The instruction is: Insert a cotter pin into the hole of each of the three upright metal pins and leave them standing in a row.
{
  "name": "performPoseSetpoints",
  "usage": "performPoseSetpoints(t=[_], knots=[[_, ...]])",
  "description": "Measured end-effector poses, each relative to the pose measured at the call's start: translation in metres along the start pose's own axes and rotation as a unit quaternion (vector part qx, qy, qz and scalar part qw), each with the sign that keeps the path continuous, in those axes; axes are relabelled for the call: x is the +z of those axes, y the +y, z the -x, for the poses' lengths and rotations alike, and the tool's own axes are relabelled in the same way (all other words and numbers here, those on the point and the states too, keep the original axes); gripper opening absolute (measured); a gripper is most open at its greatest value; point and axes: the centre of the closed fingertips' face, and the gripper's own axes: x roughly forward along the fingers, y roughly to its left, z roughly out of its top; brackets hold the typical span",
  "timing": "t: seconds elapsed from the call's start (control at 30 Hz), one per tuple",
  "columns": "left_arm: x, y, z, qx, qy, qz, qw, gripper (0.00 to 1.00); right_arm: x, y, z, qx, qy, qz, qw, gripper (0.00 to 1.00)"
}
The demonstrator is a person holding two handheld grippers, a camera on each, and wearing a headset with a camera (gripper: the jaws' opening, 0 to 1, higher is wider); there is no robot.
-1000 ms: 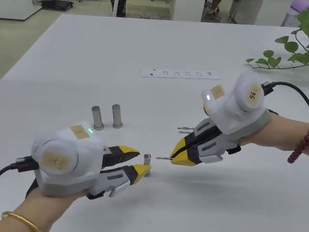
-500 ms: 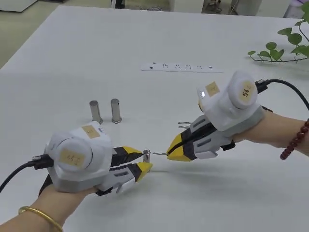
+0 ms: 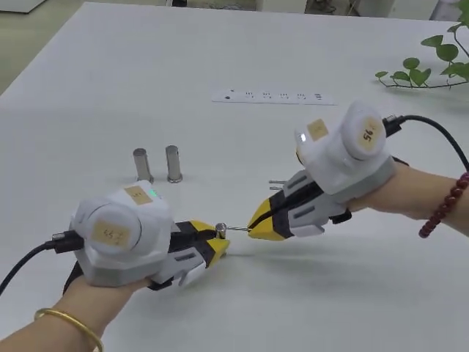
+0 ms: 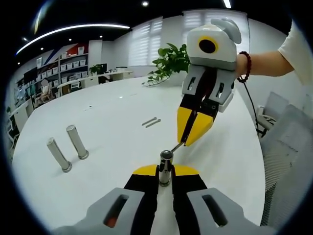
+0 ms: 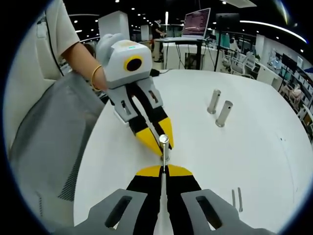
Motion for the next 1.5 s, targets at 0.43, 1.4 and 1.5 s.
performPoseSetpoints(t=[0.43, 1.4, 1.5], knots=[[0.001, -0.001, -0.001, -0.001, -0.002, -0.01, 0.9999, 0.07, 0.001, -0.001, -0.004, 0.001, 0.007, 0.009, 0.9999, 0.03], [-0.001, -0.004, -0.005, 0.002, -0.004, -0.016, 0.9999, 0.07, 0.01, -0.003, -0.013, -0.002, 0.023, 0.04, 0.9989, 0.04], [-0.002, -0.003, -0.006, 0.002, -0.009, 0.002, 1.0, 0.08, 0.01, -0.003, -0.014, -0.003, 0.023, 0.039, 0.9989, 0.04]])
